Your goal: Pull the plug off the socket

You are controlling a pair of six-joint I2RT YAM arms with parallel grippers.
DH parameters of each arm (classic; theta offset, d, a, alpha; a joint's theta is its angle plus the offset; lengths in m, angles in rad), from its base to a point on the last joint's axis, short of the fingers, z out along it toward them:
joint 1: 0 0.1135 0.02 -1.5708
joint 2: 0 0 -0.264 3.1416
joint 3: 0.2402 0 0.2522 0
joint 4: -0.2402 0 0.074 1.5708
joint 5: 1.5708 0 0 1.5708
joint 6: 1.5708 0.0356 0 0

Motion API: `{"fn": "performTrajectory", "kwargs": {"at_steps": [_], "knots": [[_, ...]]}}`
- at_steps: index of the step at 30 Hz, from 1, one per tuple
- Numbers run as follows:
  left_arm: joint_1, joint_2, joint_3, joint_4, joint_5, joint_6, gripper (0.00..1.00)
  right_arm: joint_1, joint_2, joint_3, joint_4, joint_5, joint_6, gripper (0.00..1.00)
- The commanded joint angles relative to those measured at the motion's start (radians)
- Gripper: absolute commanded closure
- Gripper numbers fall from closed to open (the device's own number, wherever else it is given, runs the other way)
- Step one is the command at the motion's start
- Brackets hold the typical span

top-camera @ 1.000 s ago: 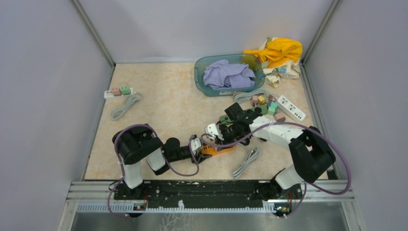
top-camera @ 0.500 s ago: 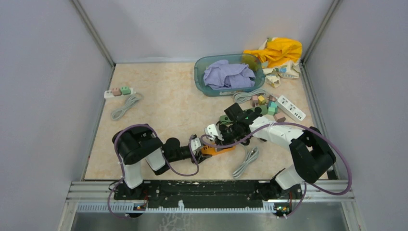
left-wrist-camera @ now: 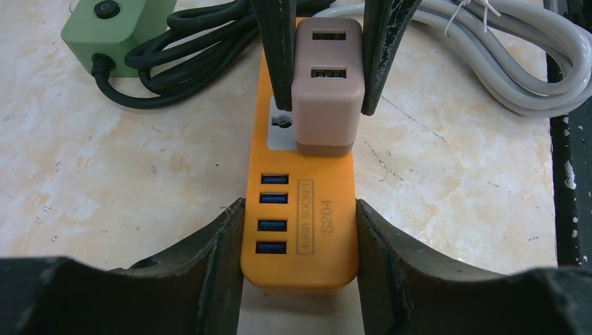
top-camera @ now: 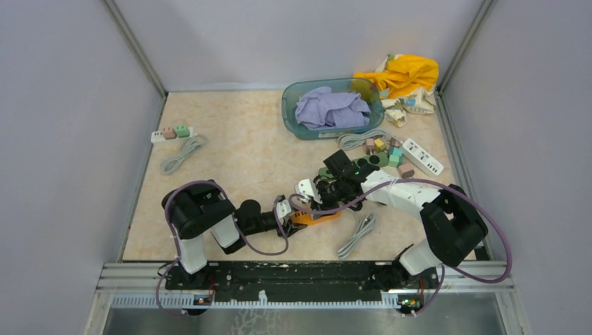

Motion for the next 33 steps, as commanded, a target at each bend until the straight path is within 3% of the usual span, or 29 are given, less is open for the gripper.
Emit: {"fn": "performTrajectory", "kwargs": {"at_steps": [1, 10, 16, 23, 33], "knots": [[-0.008, -0.012, -0.006, -0.040, -0.001, -0.030, 1.00, -0.007, -0.013, -0.011, 0.090, 0.014, -0.006, 1.00], [-0.008, -0.015, -0.007, -0.041, -0.004, -0.023, 1.00, -0.003, -0.027, -0.020, -0.029, -0.107, -0.154, 1.00], [-0.007, -0.016, -0.004, -0.044, -0.003, -0.025, 1.00, 0.043, -0.007, -0.012, 0.068, -0.111, -0.023, 1.00], [-0.007, -0.016, -0.007, -0.047, 0.001, -0.029, 1.00, -0.004, -0.012, -0.012, 0.121, -0.055, 0.042, 1.00], [-0.007, -0.019, -0.004, -0.048, 0.003, -0.026, 1.00, -0.054, -0.052, -0.028, -0.022, -0.129, -0.154, 1.00]]}}
